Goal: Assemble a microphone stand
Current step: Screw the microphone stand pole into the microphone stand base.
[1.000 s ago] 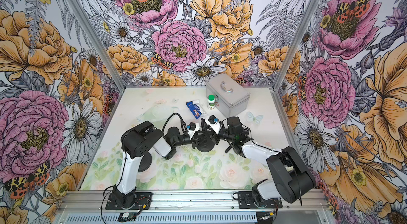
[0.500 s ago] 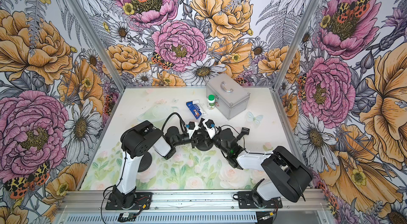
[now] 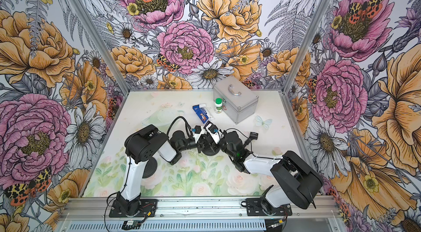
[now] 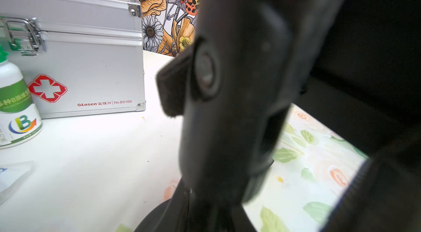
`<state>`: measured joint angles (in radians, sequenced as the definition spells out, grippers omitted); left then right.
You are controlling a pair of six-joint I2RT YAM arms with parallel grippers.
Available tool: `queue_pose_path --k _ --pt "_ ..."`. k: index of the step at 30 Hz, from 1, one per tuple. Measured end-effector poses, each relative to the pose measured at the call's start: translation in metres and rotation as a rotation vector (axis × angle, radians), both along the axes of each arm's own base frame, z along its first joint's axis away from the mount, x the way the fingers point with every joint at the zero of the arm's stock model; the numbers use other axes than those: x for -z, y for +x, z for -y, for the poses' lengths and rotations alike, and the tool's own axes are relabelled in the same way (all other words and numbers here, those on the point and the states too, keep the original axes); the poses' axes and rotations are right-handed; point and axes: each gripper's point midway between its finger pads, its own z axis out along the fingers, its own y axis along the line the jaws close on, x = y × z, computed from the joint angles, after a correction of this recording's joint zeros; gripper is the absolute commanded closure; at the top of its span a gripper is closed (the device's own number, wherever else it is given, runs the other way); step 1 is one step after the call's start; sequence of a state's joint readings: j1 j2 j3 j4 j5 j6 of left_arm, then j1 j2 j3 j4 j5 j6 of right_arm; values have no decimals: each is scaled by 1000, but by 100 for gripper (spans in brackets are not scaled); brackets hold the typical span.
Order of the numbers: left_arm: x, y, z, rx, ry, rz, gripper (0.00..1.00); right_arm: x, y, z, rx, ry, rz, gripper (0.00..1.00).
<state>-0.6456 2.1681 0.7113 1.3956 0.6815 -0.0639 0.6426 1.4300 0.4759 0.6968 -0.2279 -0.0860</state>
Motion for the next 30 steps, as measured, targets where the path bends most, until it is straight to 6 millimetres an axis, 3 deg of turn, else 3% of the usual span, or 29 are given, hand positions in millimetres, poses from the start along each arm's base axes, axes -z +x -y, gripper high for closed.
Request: queue_pose_path --k 4,12,15,18,19,22,24,25,30 --pt "0 0 0 3 0 3 78 3 -7 0 -205 -43 -63 53" --pt "-1 -3 2 16 1 10 78 -7 -9 8 -403 -55 -126 54" --pt "-1 -3 2 16 1 10 78 -11 -4 5 -456 -49 -144 62" --pt "-1 -3 3 20 1 11 78 -7 -3 3 -478 -54 -163 77" --pt "-1 -3 3 20 1 10 78 -6 -1 4 -475 -57 -162 82" --pt "0 -3 3 19 1 9 78 -5 2 4 -452 -62 -159 84" --pt "-1 -3 3 19 1 9 78 -4 3 3 -400 -51 -152 96" --pt "-1 -3 3 18 1 9 78 -3 3 3 -360 -38 -139 99" --pt "-1 -4 3 21 0 11 78 -2 2 0 -9 35 -36 100"
